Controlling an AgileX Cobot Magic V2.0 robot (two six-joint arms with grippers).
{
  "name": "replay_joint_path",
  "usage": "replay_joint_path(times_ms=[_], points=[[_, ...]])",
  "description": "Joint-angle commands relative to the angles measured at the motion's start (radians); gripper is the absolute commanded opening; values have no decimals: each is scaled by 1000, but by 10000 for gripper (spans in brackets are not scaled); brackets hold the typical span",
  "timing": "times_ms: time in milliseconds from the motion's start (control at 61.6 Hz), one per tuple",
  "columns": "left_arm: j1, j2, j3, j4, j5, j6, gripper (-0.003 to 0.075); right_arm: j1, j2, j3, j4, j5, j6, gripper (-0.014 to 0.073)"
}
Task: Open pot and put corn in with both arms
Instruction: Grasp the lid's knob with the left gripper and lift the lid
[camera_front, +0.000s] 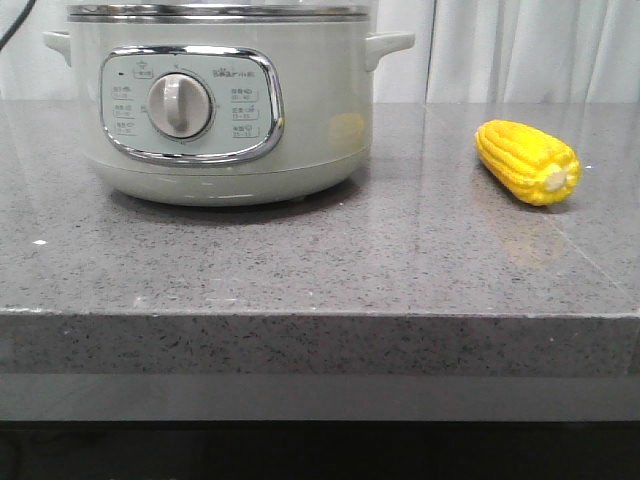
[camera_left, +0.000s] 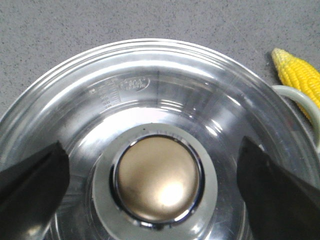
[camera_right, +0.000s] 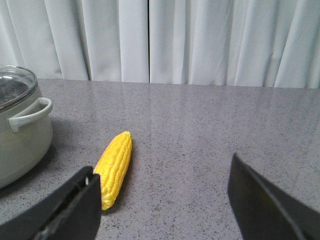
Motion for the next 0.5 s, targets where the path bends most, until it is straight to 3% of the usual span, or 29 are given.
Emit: replay_joint_path(times_ms=[0, 146, 487], points=[[-8, -48, -34, -11, -68, -8, 661, -7, 15, -33, 0, -72, -6, 548], [-8, -48, -34, -11, -66, -8, 624, -7, 15, -33, 0, -72, -6, 548], [-8, -38, -34, -11, -62, -8, 391, -7, 15, -33, 0, -72, -6, 548]])
